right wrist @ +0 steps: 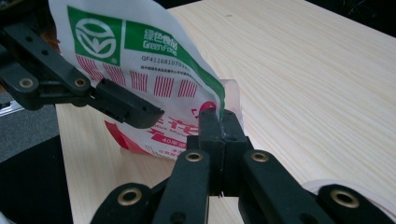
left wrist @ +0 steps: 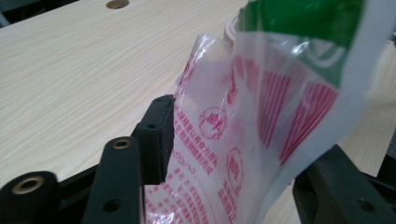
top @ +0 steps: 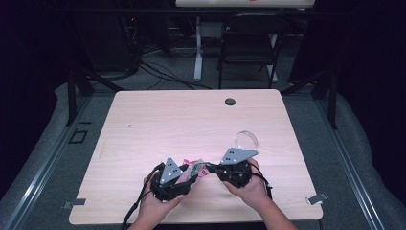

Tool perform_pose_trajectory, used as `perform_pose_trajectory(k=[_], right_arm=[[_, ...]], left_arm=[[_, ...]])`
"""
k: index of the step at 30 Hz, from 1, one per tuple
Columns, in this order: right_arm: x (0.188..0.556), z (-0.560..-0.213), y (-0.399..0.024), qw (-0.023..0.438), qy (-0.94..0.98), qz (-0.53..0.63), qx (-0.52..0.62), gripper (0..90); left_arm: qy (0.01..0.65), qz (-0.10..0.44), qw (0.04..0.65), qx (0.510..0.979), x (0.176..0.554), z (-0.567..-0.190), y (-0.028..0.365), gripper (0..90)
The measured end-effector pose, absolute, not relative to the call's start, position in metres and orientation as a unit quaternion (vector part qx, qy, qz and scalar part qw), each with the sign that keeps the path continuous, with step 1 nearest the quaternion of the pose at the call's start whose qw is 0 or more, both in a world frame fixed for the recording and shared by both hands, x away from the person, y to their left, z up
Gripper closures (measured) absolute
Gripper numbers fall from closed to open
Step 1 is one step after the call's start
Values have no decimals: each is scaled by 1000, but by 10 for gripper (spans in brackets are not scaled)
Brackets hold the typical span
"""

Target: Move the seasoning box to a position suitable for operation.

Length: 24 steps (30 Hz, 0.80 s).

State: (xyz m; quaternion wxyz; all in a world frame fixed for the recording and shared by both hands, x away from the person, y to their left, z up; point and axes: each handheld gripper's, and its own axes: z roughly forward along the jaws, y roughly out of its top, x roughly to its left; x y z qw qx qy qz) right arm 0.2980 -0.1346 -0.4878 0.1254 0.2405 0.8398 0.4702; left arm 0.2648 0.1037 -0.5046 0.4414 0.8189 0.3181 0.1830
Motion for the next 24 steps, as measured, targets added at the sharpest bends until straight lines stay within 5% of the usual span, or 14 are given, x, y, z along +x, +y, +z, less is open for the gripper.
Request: perform_pose_trajectory(k=[24], right_arm=[[294,-481,-126,126,832,490,226,900]], left_arm=[[374,177,426,805,261,-547,119,296]])
